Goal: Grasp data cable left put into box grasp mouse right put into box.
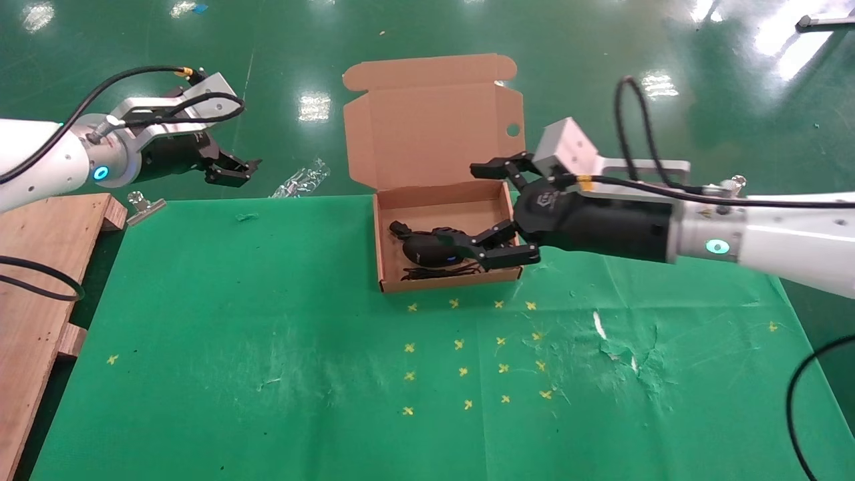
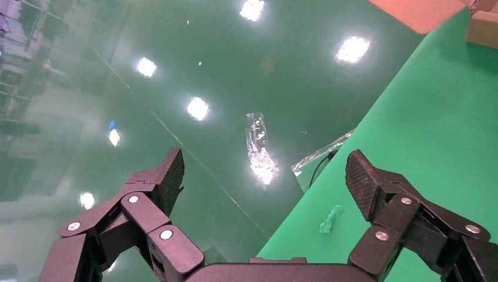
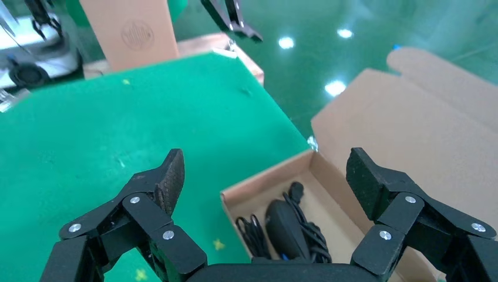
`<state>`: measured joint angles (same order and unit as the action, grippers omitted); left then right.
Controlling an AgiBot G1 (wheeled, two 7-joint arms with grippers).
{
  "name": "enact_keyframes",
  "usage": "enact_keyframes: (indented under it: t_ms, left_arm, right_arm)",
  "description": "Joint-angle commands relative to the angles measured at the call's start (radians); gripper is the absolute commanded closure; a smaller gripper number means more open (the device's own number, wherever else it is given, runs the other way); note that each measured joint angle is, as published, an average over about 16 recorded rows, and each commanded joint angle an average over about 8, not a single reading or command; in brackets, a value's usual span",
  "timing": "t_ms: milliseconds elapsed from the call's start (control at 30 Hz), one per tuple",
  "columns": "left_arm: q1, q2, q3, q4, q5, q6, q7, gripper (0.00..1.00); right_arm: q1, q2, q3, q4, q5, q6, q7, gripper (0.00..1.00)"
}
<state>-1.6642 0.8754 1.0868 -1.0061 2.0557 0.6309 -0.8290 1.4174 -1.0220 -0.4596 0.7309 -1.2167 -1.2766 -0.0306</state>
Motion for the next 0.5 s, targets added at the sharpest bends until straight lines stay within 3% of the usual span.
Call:
enact_keyframes:
  t_ms: [33, 233, 500]
  left_arm:
    - [0.000, 0.000, 0.000, 0.000, 0.001, 0.000, 0.000, 0.00]
    - [0.016, -0.007, -0.021, -0.007, -0.035, 0.023, 0.017, 0.00]
    - [0.089, -0.040, -0.122, -0.042, -0.200, 0.131, 0.097, 0.00]
  right_arm:
    - [-0.019, 0.023, 0.010, 0.031, 0.027, -0.012, 0.012, 0.00]
    - [-0.076, 0.091, 0.040, 0.123, 0.108, -0.049, 0.048, 0.00]
    - [-0.152, 0.182, 0.080, 0.245, 0.215, -0.097, 0.097, 0.00]
